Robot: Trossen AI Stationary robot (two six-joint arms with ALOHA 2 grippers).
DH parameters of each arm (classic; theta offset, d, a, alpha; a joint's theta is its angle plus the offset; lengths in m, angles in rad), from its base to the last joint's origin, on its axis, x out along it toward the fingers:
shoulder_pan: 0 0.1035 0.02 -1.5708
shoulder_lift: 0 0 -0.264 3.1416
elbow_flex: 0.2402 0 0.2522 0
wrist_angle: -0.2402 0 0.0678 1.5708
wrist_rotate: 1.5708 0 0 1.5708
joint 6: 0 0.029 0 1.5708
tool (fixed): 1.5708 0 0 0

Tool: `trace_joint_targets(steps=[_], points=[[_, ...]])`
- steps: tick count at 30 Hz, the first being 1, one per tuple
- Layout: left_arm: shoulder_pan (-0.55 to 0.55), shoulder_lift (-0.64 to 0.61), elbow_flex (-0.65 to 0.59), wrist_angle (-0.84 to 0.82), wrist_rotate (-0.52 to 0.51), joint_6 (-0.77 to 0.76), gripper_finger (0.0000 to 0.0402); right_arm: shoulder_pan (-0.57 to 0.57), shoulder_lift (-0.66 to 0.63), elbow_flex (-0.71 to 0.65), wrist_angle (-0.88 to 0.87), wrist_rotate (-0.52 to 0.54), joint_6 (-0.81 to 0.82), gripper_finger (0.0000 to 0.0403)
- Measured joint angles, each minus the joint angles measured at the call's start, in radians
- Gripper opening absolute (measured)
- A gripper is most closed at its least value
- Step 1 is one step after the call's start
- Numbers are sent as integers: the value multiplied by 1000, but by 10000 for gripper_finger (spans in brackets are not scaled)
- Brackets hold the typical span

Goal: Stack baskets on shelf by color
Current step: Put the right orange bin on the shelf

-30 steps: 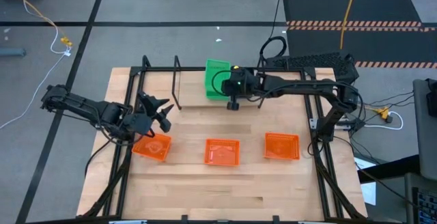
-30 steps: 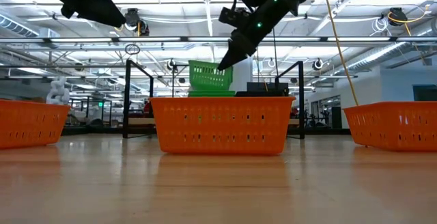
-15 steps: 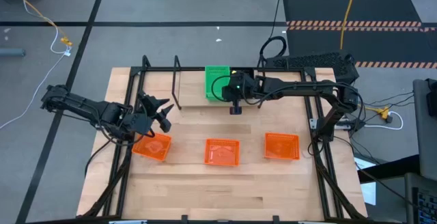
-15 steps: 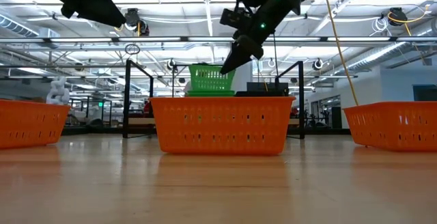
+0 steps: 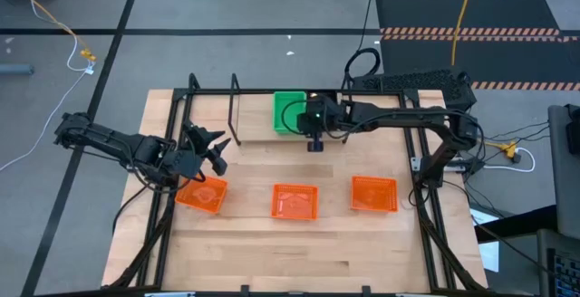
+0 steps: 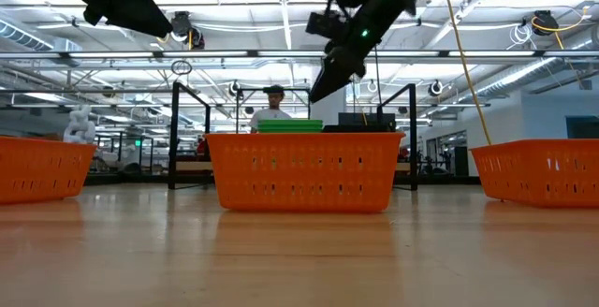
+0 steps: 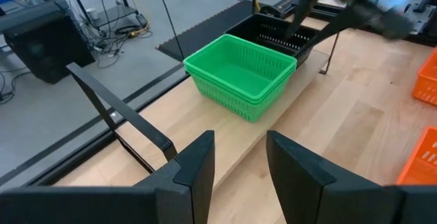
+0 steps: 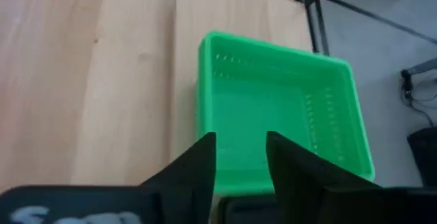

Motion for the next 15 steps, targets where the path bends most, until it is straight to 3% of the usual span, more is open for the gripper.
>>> trace_joint_targets(steps=[7, 15], points=[[0, 32, 0, 4, 17, -25, 136, 160, -116, -16, -307, -5, 11, 120], [0, 197, 0, 138, 82, 50, 136, 444, -283, -197, -576, 32, 38, 114]])
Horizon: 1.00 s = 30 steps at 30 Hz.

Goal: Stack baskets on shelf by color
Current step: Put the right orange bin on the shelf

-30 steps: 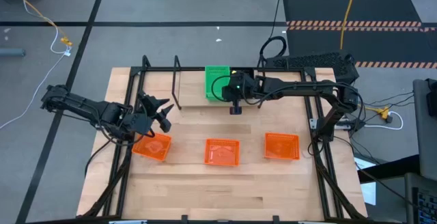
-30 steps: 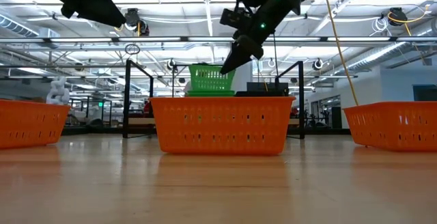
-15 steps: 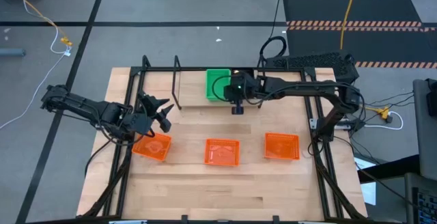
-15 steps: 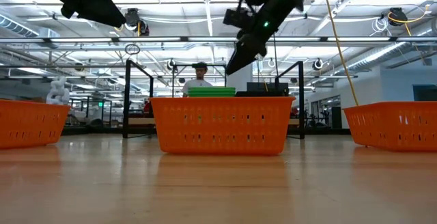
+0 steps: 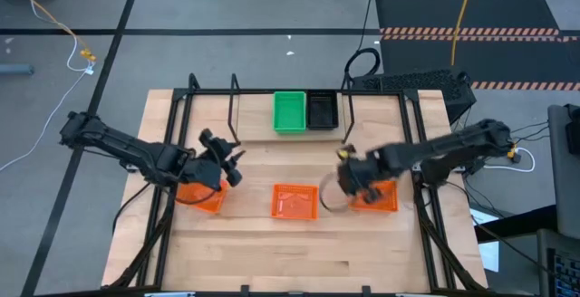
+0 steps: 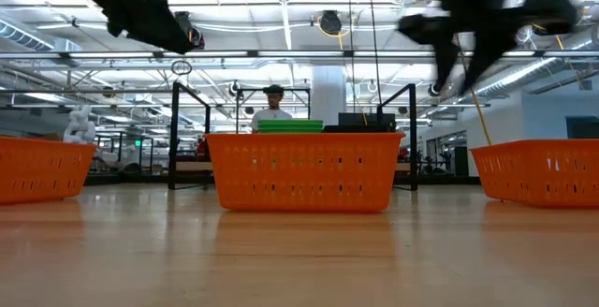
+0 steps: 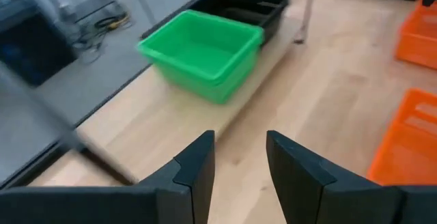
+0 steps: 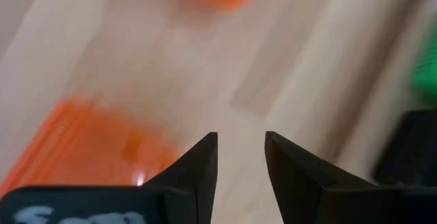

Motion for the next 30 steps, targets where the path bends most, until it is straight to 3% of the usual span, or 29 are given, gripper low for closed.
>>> trace_joint_targets(steps=[10, 17, 26, 30], points=[[0, 96, 0, 308, 165, 322, 136, 314, -53, -65, -302, -32, 424, 114], [0, 119, 0, 355, 181, 412, 136, 443, -53, -93, -488, -66, 365, 114], [0, 118, 0, 355, 181, 408, 136, 488, -52, -287, -408, -83, 305, 114], [0, 118, 0, 354, 181, 407, 136, 488, -52, -284, -396, -9, 321, 114]])
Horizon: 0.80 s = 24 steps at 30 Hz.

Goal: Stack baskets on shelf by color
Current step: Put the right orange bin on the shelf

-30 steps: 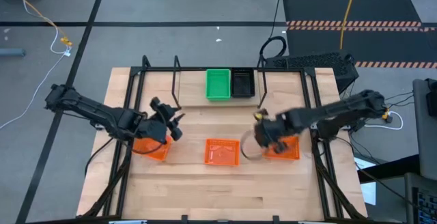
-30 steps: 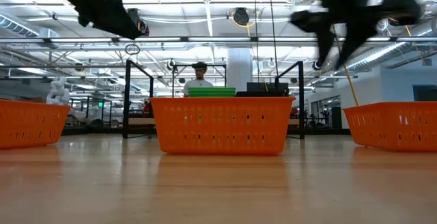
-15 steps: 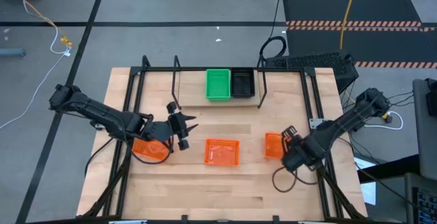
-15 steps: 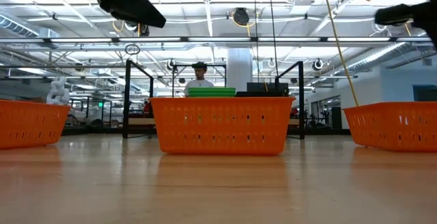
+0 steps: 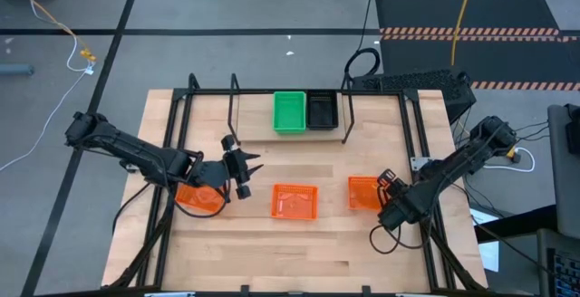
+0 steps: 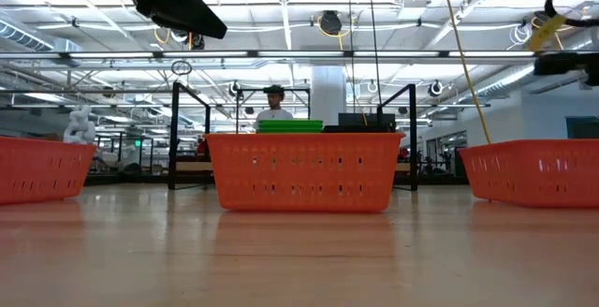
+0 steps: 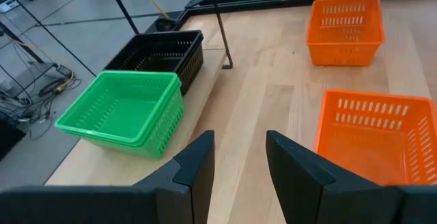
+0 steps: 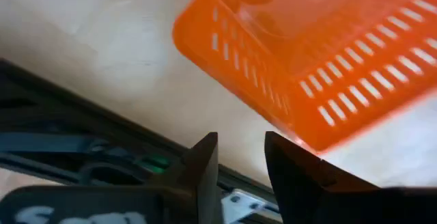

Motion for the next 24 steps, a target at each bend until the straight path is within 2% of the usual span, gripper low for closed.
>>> trace_joint_targets(steps=[9, 13, 17, 20, 24], points=[[0, 0, 0, 0, 0, 2, 136, 20, 0, 12, 33, 55, -106, 114], [0, 0, 0, 0, -1, 2, 136, 31, 0, -19, 149, 74, -187, 114], [0, 0, 0, -2, -1, -3, 136, 30, 0, -61, 198, 75, -196, 111], [0, 0, 0, -6, -1, -3, 136, 29, 0, -70, 262, 77, -174, 84], [0, 0, 0, -6, -12, -7, 136, 20, 0, -62, 455, 86, -220, 15]])
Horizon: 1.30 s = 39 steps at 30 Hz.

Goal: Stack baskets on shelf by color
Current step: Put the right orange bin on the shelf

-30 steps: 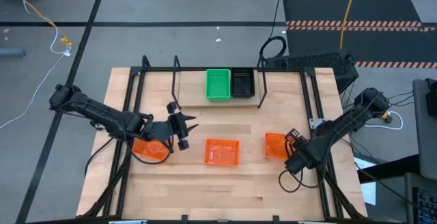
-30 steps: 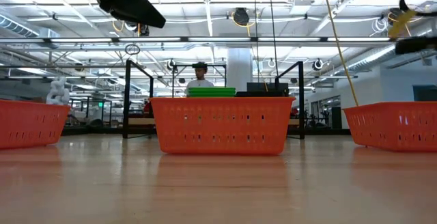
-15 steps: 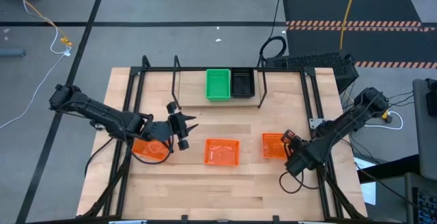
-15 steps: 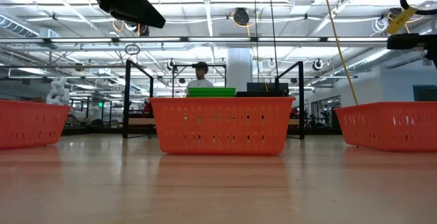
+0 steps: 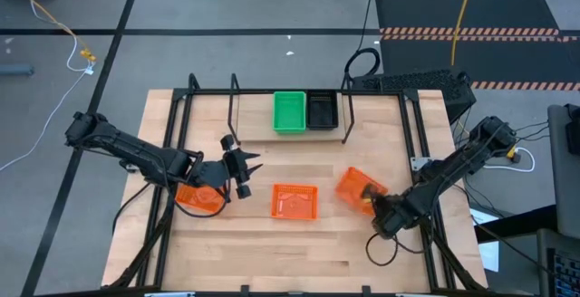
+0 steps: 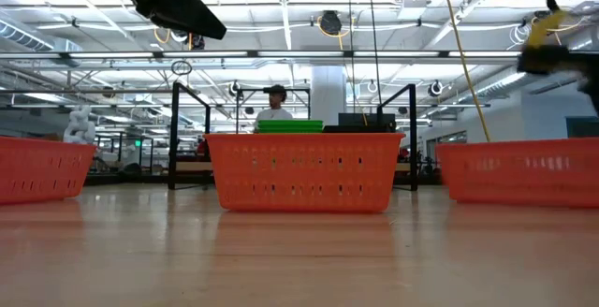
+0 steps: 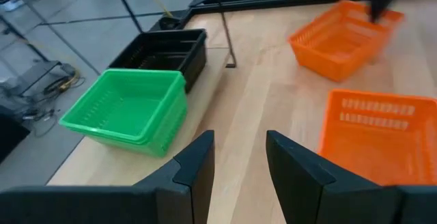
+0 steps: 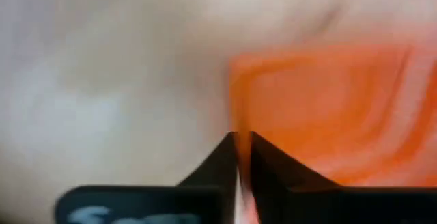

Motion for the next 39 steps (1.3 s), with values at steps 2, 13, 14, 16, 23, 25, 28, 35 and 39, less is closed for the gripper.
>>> trace_joint_targets(steps=[2, 13, 14, 16, 23, 25, 28, 35, 39], points=[[0, 0, 0, 0, -26, -4, 136, -11, -1, 11, 203, 67, -82, 10], [0, -6, 0, -83, -111, -8, 136, -257, 0, 54, 1166, 326, -415, 3], [0, -8, 0, -108, -123, -14, 136, -303, 4, 76, 1166, 322, -384, 3], [0, -13, 0, -150, -150, -32, 136, -403, 25, 137, 1151, 267, -303, 3], [0, -66, 0, -317, -200, -104, 136, -652, 203, 439, 1030, 33, -180, 2], [0, -79, 0, -382, -203, -120, 136, -697, 274, 544, 996, -2, -181, 2], [5, -81, 0, -473, -232, -137, 136, -760, 401, 707, 945, -63, -154, 1], [50, -82, 0, -632, -273, -234, 136, -863, 708, 1064, 690, -61, -47, 1], [53, -82, 0, -720, -270, -311, 136, -871, 817, 1189, 580, 38, -38, 2]])
